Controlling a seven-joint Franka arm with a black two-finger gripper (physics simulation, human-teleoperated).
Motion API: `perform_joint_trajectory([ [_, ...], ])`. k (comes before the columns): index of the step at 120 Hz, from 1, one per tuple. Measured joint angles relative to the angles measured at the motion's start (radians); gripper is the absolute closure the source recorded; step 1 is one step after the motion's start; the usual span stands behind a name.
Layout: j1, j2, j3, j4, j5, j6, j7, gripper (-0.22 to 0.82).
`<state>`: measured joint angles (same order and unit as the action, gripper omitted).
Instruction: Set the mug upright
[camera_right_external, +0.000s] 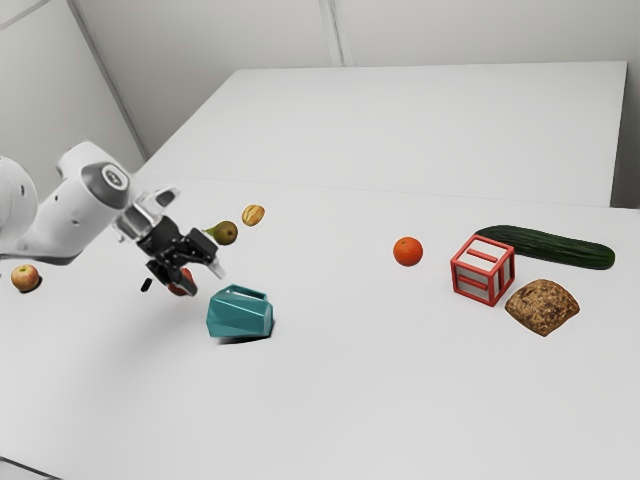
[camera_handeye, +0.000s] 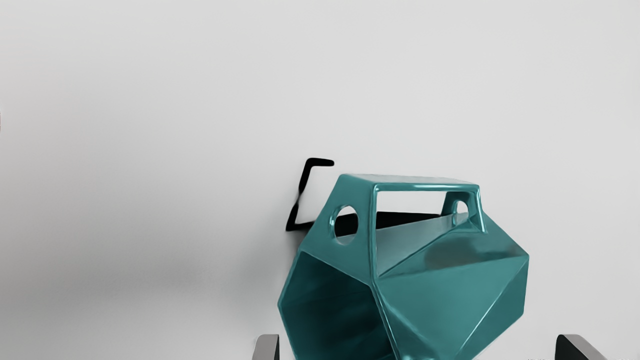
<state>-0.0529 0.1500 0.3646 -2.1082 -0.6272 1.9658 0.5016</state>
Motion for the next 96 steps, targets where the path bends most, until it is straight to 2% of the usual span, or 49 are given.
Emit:
perform_joint_trajectory([
  [37, 0.024, 0.020, 0.009, -0.065, -0.168, -0.045, 0.116, 0.00],
  [96, 0.026, 0.069, 0.010, -0.073, -0.327, -0.099, 0.228, 0.03],
])
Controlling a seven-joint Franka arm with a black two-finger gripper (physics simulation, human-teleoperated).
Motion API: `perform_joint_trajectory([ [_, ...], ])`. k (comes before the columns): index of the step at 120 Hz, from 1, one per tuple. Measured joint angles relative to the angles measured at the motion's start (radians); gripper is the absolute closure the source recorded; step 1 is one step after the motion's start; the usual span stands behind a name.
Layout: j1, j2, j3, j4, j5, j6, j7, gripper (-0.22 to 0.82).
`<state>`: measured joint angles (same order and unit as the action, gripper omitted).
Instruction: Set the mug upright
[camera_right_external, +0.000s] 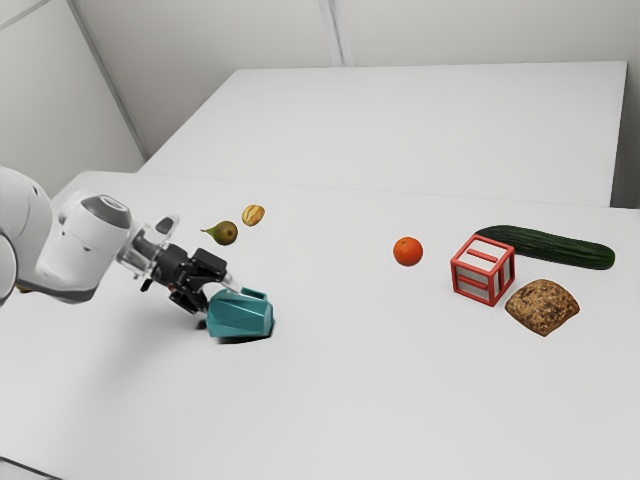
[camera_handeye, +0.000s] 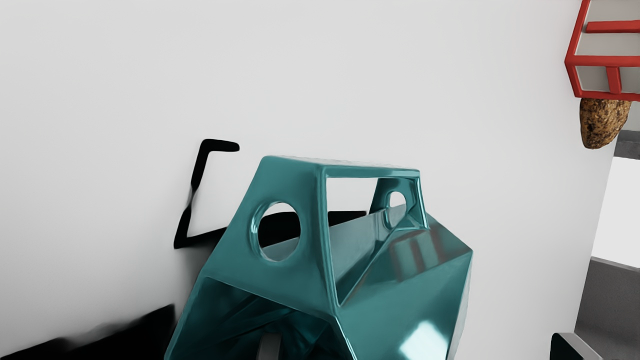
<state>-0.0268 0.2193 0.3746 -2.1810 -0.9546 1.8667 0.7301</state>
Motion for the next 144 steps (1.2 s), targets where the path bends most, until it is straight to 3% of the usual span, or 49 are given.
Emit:
perform_joint_trajectory([
  [18, -0.001, 0.006, 0.000, -0.005, -0.031, -0.009, 0.005, 0.11],
  [50, 0.002, 0.007, 0.001, -0.013, -0.054, -0.020, 0.001, 0.53],
  [71, 0.001, 0.004, 0.000, -0.013, -0.060, -0.027, -0.001, 0.67],
  [144, -0.007, -0.042, 0.000, 0.011, -0.079, -0.050, -0.001, 0.77],
])
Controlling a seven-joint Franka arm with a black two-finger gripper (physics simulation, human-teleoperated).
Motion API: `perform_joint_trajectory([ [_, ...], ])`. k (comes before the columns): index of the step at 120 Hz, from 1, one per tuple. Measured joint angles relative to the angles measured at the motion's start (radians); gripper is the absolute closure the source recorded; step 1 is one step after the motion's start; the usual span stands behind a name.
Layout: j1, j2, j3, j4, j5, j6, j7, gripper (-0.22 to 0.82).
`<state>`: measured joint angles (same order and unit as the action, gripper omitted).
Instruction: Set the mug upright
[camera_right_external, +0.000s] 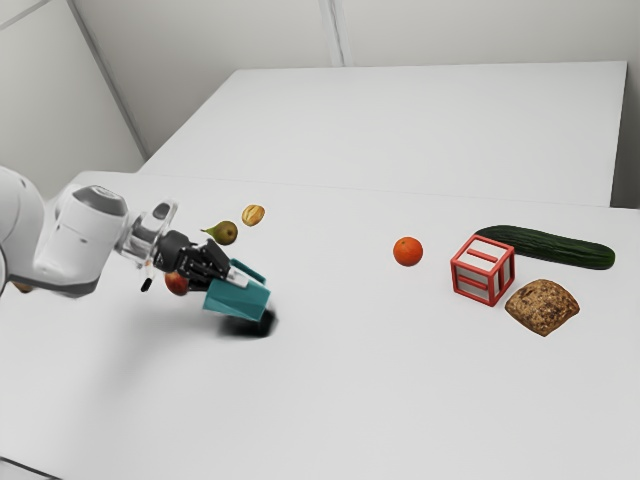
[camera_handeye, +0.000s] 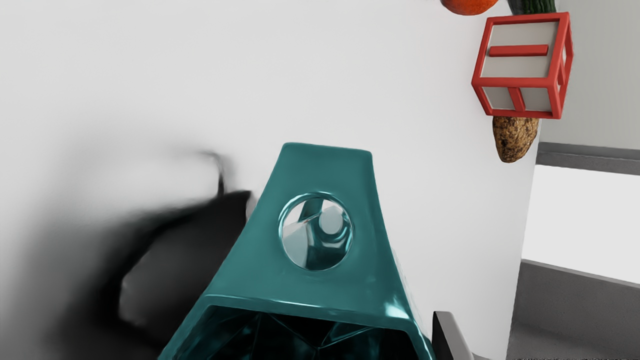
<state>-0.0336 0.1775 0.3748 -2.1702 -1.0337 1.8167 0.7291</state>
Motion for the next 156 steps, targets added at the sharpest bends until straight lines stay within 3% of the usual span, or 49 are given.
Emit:
perform_joint_trajectory([
  [31, -0.114, -0.092, 0.001, -0.004, 0.162, 0.201, -0.088, 0.77],
  [63, -0.222, -0.142, 0.007, -0.037, 0.516, 0.356, -0.397, 0.77],
  [106, -0.280, -0.170, 0.029, -0.074, 0.755, 0.399, -0.792, 0.78],
  [156, -0.270, -0.165, 0.024, -0.070, 0.905, 0.363, -1.101, 0.78],
])
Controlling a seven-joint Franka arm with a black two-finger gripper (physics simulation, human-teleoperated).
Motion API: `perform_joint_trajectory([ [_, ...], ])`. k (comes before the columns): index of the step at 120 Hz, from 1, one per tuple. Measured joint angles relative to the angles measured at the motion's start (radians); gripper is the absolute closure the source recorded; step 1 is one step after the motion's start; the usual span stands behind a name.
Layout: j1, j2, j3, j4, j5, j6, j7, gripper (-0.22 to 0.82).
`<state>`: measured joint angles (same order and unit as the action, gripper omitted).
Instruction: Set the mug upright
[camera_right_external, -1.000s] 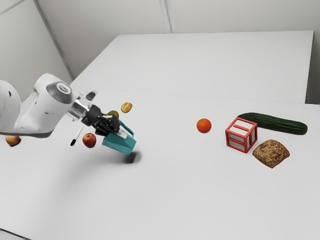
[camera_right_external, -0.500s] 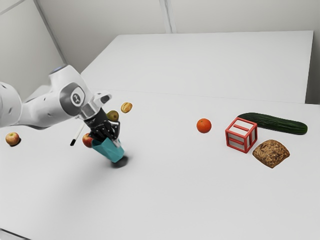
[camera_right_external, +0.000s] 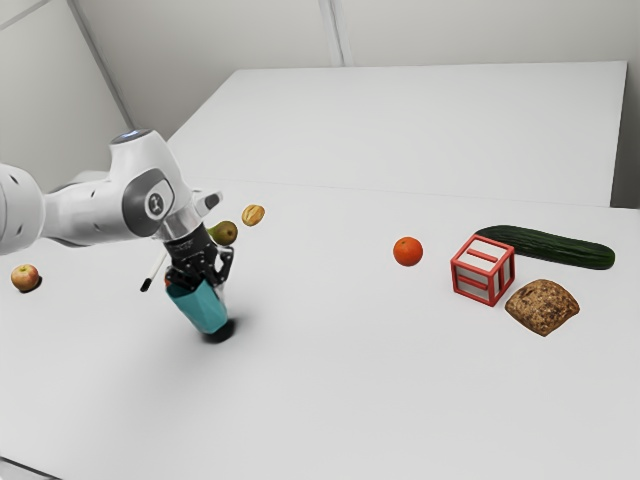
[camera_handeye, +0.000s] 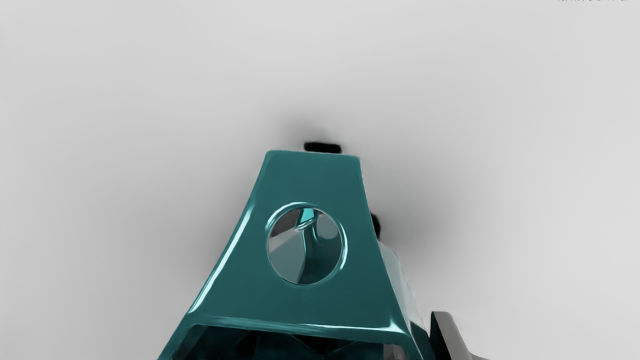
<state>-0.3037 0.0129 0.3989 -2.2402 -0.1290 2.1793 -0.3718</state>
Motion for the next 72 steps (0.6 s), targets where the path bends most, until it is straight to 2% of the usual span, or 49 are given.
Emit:
perform_joint_trajectory([
  [72, 0.003, 0.044, -0.004, 0.008, 0.066, -0.043, -0.240, 0.77],
])
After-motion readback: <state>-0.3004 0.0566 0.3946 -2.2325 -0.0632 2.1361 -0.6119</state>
